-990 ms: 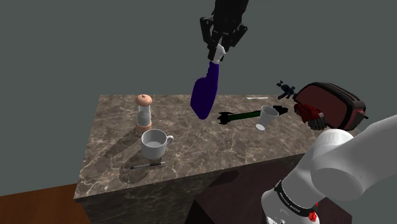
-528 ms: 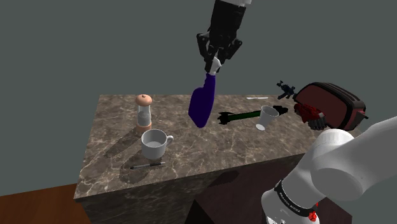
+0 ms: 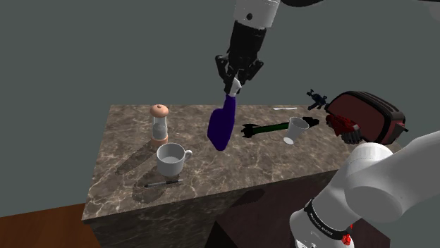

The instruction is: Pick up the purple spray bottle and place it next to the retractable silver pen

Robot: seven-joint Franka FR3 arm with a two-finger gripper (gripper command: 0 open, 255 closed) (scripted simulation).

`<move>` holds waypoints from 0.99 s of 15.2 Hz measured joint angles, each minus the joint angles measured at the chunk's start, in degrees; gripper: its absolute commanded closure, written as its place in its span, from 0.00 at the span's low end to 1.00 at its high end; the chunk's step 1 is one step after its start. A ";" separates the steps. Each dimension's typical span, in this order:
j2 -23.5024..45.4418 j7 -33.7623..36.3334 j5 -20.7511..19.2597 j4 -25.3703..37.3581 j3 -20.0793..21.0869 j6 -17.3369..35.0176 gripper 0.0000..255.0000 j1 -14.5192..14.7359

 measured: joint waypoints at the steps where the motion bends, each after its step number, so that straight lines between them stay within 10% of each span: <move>1: -0.01 -0.03 0.03 -0.90 0.03 0.89 1.00 0.01; 15: 0.37 0.16 0.48 -11.38 0.82 11.75 1.00 0.33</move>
